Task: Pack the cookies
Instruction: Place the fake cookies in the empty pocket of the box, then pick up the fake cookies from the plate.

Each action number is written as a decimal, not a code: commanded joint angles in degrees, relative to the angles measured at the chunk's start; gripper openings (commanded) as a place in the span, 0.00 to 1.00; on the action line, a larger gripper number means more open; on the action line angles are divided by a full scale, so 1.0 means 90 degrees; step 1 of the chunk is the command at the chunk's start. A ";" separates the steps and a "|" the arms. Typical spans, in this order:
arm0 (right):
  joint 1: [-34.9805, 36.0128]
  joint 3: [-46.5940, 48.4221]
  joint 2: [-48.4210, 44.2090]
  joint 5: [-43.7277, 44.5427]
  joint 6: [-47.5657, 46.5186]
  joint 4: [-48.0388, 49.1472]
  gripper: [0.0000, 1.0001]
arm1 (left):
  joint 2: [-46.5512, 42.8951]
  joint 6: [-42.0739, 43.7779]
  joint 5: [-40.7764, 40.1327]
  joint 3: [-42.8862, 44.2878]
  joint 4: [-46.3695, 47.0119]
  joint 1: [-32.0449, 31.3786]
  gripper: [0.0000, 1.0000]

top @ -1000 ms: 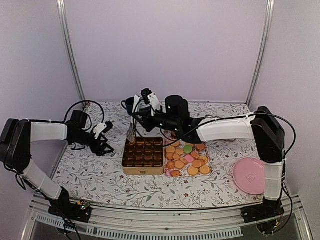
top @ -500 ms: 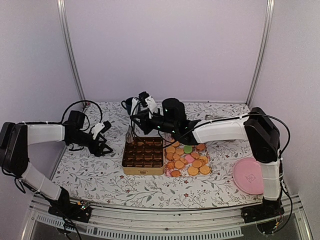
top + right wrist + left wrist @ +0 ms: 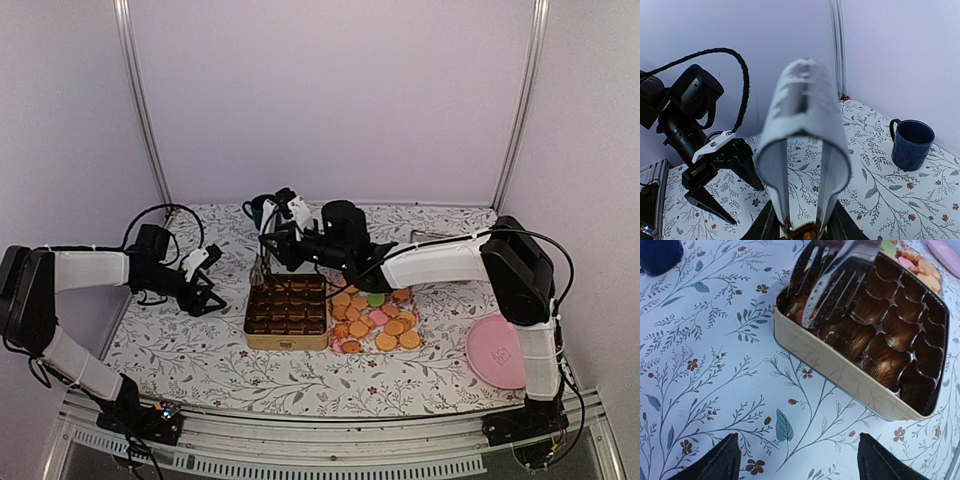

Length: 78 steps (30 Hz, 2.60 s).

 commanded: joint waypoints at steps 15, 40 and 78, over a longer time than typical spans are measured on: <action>0.0008 -0.0212 -0.1023 0.0494 -0.0440 0.0379 0.36 | -0.0185 -0.0211 0.0168 0.0008 0.0103 0.0049 0.81; -0.0569 -0.4356 -0.4418 0.1667 -0.0135 0.0166 0.36 | -0.0104 -0.0420 0.0418 0.0511 -0.0258 0.0048 0.81; -0.0375 -0.5468 -0.5229 0.2180 0.0212 -0.0470 0.20 | -0.0096 -0.0490 0.0483 0.0468 -0.0245 0.0036 0.80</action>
